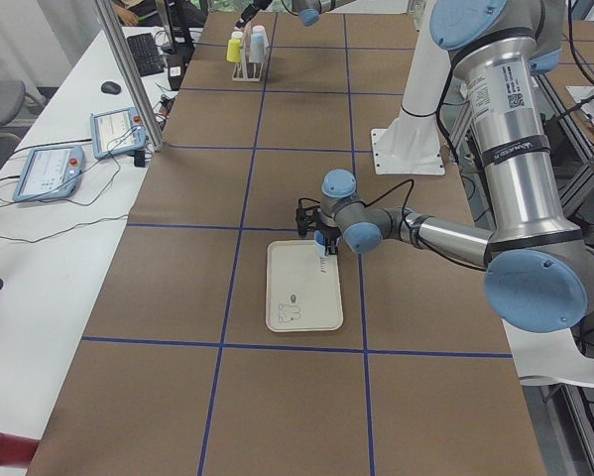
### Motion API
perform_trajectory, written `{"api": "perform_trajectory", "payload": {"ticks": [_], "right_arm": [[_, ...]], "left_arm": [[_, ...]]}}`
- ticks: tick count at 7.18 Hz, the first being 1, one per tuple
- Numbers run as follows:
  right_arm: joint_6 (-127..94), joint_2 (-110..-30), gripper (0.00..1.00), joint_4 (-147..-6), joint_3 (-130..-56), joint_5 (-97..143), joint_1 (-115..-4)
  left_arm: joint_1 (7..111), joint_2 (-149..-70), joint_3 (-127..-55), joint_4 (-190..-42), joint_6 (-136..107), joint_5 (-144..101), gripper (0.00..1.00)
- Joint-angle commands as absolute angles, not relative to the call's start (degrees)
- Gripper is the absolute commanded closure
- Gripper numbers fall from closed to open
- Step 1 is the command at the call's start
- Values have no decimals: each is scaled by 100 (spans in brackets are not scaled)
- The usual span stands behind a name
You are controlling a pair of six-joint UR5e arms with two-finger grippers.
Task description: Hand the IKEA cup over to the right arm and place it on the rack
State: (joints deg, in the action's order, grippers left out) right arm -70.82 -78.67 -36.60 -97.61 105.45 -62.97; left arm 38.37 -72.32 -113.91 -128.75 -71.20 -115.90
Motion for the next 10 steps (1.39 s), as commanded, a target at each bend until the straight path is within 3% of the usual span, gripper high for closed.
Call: {"api": "perform_trajectory", "payload": {"ticks": [1,3,4,8,10], "right_arm": [[-7678,-7866,2,-3639,-10027,10994,-6276],[-9247,-7814,2,-3360,-10580,11153,-5498],[-9846,-7796,2,-2922,-10599,11153,-5119],[-11283,-7429,2,-2118,-10600,10604,-3897],[-11391,-7155,2,-2109,-10748,9061,-2783]], "left_arm": [[3832,-7251,-11434,-12876,-7119,-11601,100],[3954,-7277,-12239,-12850,-7137,-12038,100],[4007,-7599,-12269,-12867,-7441,-11989,100],[3955,-10085,-12138,-13190,-10838,-11358,100],[3938,-10301,-11535,-15175,-12254,-10847,100]]}}
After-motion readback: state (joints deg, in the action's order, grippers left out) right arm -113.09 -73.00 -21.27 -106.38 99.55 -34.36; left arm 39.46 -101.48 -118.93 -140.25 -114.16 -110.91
